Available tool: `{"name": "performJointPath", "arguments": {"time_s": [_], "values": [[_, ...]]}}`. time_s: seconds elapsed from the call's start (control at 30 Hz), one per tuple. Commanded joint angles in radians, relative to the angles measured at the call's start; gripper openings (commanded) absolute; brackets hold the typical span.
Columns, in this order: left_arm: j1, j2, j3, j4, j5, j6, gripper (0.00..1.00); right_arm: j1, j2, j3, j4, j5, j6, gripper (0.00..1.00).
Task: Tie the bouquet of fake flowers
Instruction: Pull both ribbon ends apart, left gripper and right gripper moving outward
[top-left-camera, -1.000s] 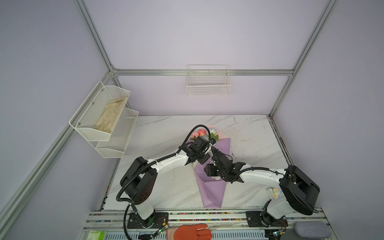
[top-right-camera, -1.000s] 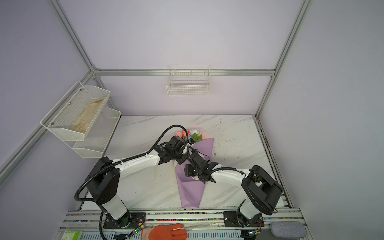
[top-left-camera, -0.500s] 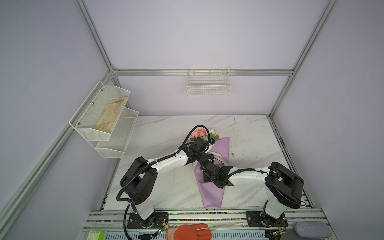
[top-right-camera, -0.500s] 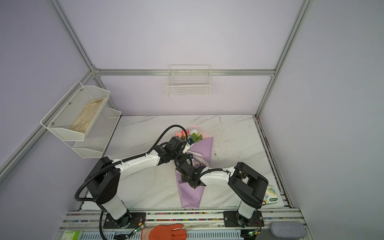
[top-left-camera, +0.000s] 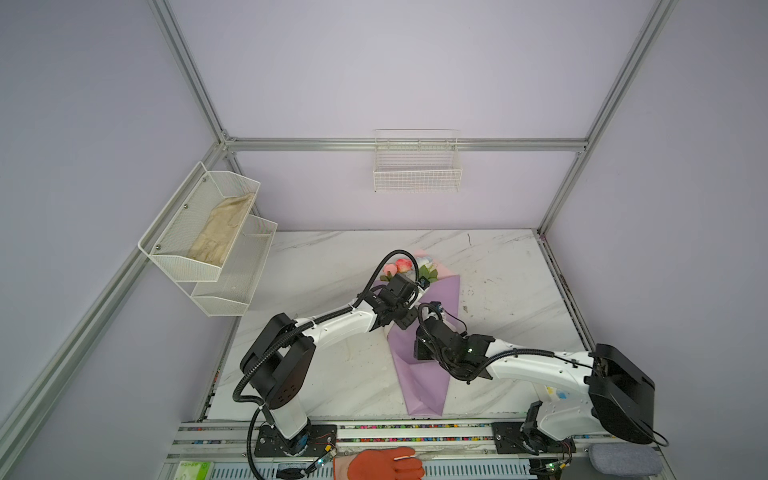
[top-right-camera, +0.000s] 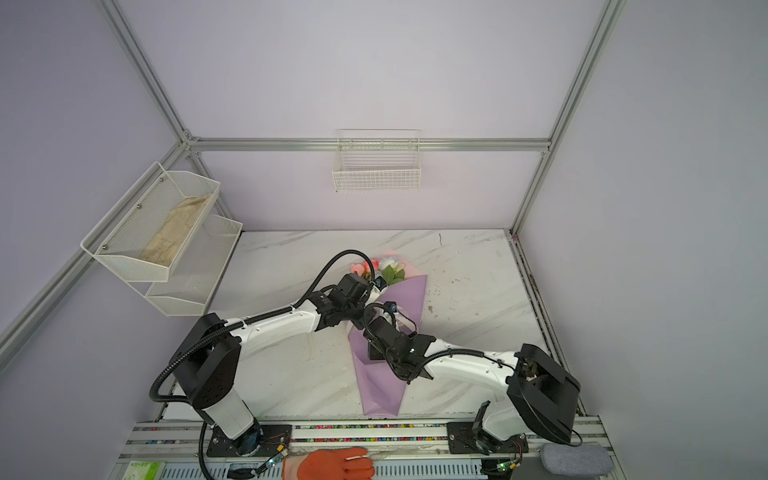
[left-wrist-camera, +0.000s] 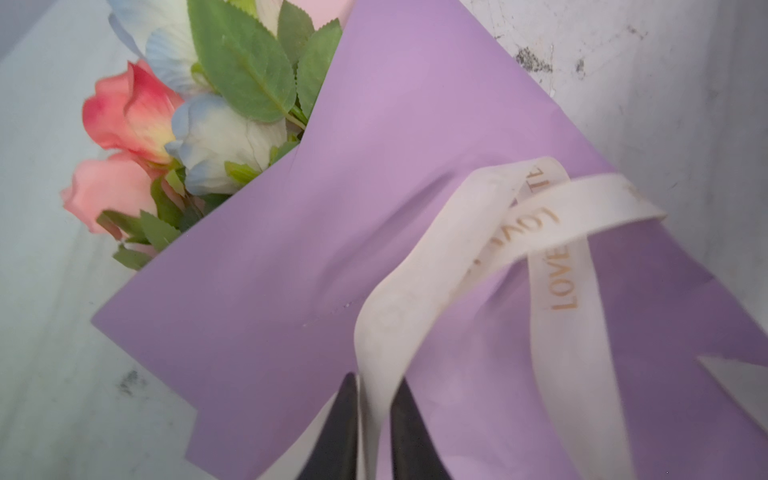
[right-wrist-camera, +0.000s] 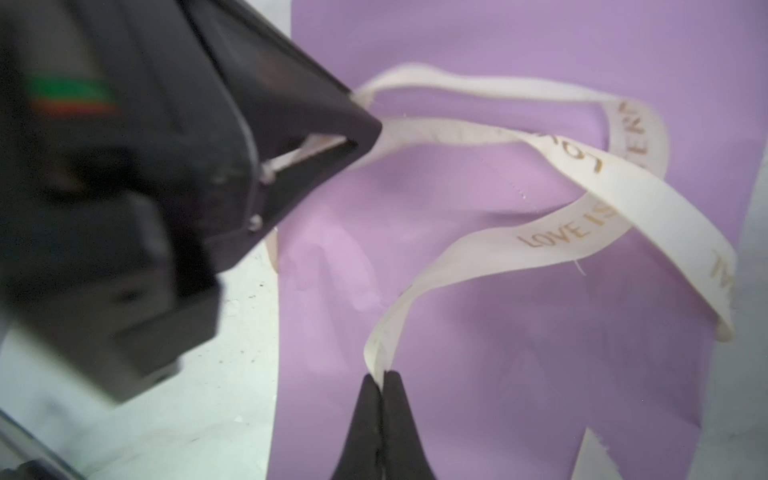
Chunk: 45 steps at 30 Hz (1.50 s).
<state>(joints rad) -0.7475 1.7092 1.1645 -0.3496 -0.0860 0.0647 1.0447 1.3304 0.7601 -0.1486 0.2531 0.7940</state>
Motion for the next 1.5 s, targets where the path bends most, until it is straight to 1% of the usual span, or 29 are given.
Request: {"name": "performJointPath", "arguments": {"time_s": [0.0,0.1,0.17,0.23,0.33,0.4,0.5,0.53,0.63,0.73,0.9,0.97,1.1,1.2,1.3,1.4,1.47], "values": [[-0.003,-0.056,-0.032,0.000,-0.008,-0.063,0.46,-0.007,-0.071,-0.040,-0.016,0.000,0.041,0.00],[-0.001,-0.126,-0.075,0.000,-0.038,-0.083,0.59,-0.026,-0.129,-0.056,-0.017,-0.006,0.045,0.00],[-0.001,-0.186,-0.126,0.002,-0.094,-0.108,0.66,-0.040,-0.153,-0.060,-0.021,-0.008,0.043,0.00],[0.003,-0.248,-0.186,-0.002,-0.173,-0.123,0.74,-0.055,-0.164,-0.058,-0.021,-0.016,0.032,0.00],[0.024,-0.323,-0.265,-0.015,-0.263,-0.124,0.76,-0.068,-0.149,-0.042,-0.021,-0.029,0.009,0.00],[0.052,-0.335,-0.306,-0.016,-0.275,-0.072,0.77,-0.070,-0.129,-0.025,-0.022,-0.035,-0.006,0.00],[0.108,-0.304,-0.309,-0.046,-0.239,0.045,0.76,-0.069,-0.100,-0.001,-0.021,-0.045,-0.020,0.00],[0.130,-0.256,-0.291,-0.062,-0.208,0.086,0.75,-0.070,-0.092,0.005,-0.020,-0.049,-0.025,0.00],[0.187,-0.193,-0.232,-0.107,-0.131,0.194,0.74,-0.070,-0.077,0.019,-0.020,-0.052,-0.037,0.00],[0.230,-0.170,-0.228,-0.080,-0.017,0.318,0.74,-0.072,-0.074,0.027,-0.021,-0.055,-0.048,0.00],[0.264,-0.132,-0.220,-0.024,0.049,0.463,0.74,-0.081,-0.084,0.022,-0.020,-0.053,-0.047,0.00],[0.273,-0.109,-0.214,0.015,0.026,0.478,0.74,-0.085,-0.084,0.019,-0.018,-0.055,-0.047,0.00],[0.281,-0.066,-0.197,0.056,0.078,0.522,0.73,-0.092,-0.077,0.021,-0.017,-0.060,-0.047,0.00],[0.286,-0.036,-0.188,0.099,0.087,0.541,0.72,-0.099,-0.072,0.024,-0.021,-0.067,-0.050,0.00],[0.294,-0.008,-0.168,0.101,0.142,0.553,0.69,-0.107,-0.072,0.022,-0.019,-0.072,-0.049,0.00],[0.298,0.021,-0.143,0.047,0.166,0.576,0.61,-0.112,-0.074,0.020,-0.020,-0.072,-0.049,0.00],[0.301,0.030,-0.136,0.013,0.180,0.580,0.50,-0.116,-0.079,0.016,-0.020,-0.070,-0.045,0.00]]}}
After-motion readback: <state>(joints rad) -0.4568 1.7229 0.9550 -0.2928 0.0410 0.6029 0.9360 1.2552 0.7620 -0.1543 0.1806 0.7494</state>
